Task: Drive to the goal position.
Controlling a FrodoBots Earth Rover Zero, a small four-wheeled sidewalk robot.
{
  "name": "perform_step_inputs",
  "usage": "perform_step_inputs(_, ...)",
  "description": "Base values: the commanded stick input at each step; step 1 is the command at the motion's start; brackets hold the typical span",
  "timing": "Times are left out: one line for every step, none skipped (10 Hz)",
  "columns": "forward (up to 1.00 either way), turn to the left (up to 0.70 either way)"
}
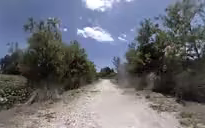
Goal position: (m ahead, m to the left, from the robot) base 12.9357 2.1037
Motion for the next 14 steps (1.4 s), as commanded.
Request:
perform_step_inputs(0.85,0.00)
perform_step_inputs(0.85,0.00)
perform_step_inputs(0.85,0.00)
perform_step_inputs(0.85,0.00)
perform_step_inputs(0.85,0.00)
perform_step_inputs(0.85,0.00)
perform_step_inputs(0.85,0.00)
perform_step_inputs(0.85,0.00)
perform_step_inputs(0.85,0.00)
perform_step_inputs(0.85,0.00)
perform_step_inputs(0.85,0.00)
perform_step_inputs(0.85,0.00)
perform_step_inputs(0.85,0.00)
perform_step_inputs(0.85,0.00)
